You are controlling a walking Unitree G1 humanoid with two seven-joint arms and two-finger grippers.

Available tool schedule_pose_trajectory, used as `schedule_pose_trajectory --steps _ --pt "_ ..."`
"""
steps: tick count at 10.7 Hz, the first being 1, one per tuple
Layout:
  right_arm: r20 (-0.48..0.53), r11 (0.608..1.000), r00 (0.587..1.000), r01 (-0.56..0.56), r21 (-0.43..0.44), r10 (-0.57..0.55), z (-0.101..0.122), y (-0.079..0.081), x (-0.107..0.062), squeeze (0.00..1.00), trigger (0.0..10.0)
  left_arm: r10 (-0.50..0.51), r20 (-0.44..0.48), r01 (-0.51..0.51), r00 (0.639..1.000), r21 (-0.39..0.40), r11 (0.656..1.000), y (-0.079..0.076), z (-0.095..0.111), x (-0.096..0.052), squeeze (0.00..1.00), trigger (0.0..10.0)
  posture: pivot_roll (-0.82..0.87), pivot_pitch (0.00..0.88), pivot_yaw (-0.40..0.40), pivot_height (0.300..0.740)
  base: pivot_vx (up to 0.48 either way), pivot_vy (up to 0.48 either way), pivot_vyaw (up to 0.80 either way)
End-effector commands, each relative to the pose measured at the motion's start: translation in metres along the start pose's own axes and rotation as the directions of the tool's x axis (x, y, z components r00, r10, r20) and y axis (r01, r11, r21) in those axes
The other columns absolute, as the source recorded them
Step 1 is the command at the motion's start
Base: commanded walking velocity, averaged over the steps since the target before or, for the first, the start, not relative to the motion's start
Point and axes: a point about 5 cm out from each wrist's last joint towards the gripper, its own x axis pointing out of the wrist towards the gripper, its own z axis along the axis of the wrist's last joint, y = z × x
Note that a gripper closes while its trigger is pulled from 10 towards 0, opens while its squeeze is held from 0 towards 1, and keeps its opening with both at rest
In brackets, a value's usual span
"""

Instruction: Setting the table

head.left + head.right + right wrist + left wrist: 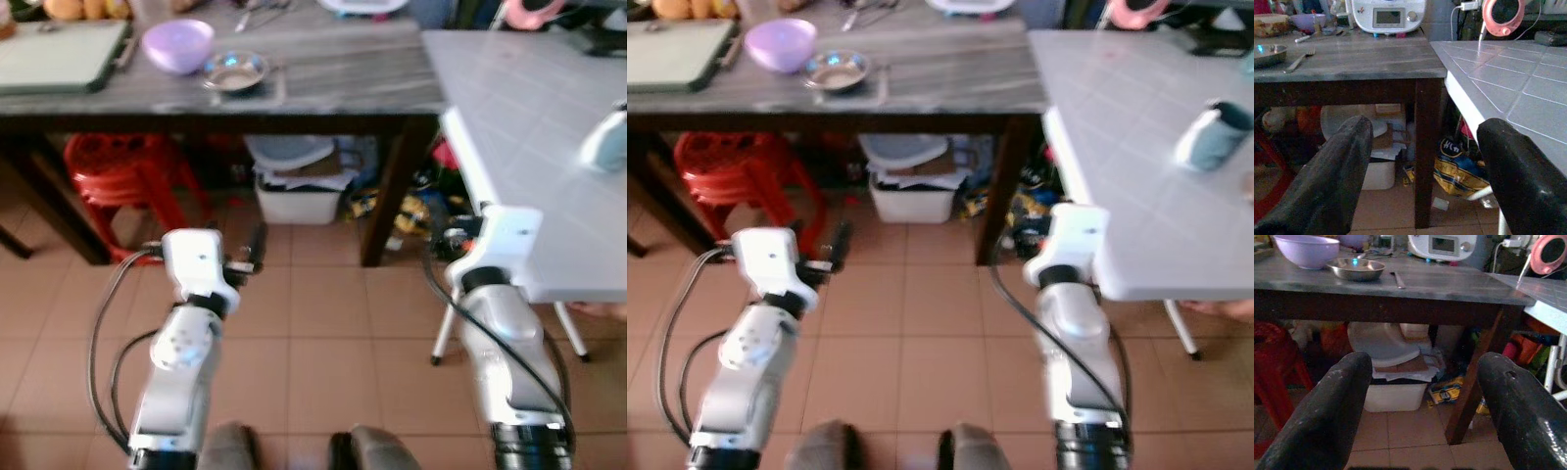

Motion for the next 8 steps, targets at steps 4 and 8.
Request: schedule_pose_trajectory --steps 4,8 --pt "0.017 0.999 0.999 -0.041 0.003 0.041 0.0036 0.011 0.003 0.0 10.0 0.021 -0.017 -0.021 1.0 0.025 0.999 0.0077 -0.0008 -0.0017 0.0 10.0 -0.06 0.159 0.008 0.74 0.0 -0.472 0.0" --pt "0.029 0.999 0.998 -0.049 0.001 0.049 0.006 0.0144 0.006 0.0 10.0 0.007 -0.023 -0.006 1.0 0.034 0.999 0.008 0.0001 -0.0018 0.0 10.0 -0.05 0.16 0.017 0.74 0.158 -0.395 0.0"
